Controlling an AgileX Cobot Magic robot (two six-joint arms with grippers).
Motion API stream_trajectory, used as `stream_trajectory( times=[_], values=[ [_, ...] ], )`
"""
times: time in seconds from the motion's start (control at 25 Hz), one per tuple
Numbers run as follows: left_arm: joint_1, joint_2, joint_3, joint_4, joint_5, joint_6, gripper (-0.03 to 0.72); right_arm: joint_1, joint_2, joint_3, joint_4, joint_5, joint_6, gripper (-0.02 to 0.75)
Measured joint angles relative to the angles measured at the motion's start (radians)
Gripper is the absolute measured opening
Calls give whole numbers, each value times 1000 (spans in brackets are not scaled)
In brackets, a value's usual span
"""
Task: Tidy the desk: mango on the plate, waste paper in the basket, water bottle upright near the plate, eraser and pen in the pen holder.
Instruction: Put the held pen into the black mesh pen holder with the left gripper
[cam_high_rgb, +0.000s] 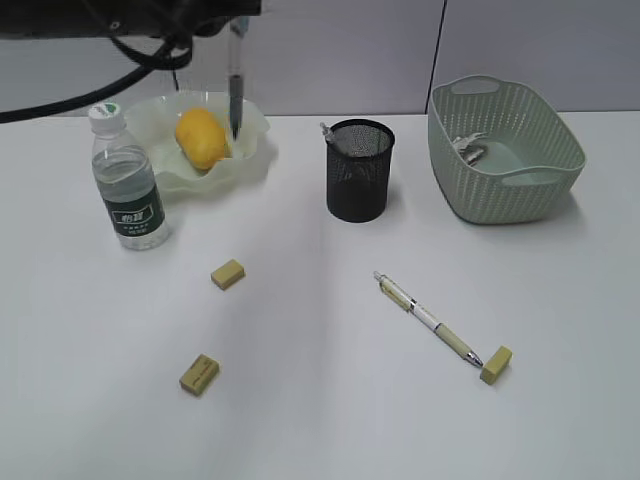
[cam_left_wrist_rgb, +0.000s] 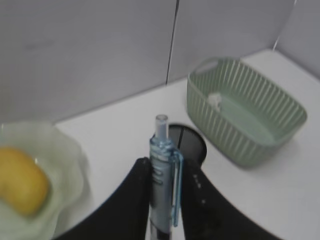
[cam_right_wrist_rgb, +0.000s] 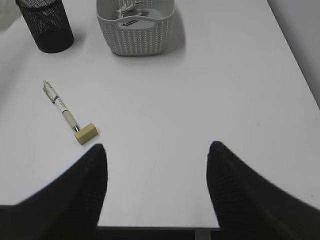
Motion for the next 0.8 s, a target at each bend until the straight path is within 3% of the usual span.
stream_trajectory(
  times=[0.36, 0.8],
  values=[
    [-26, 213, -34, -9, -512, -16, 145, -1, 0, 0, 0, 0, 0, 498],
    [-36, 469, -245, 83, -646, -169, 145, -1, 0, 0, 0, 0, 0, 497]
  ],
)
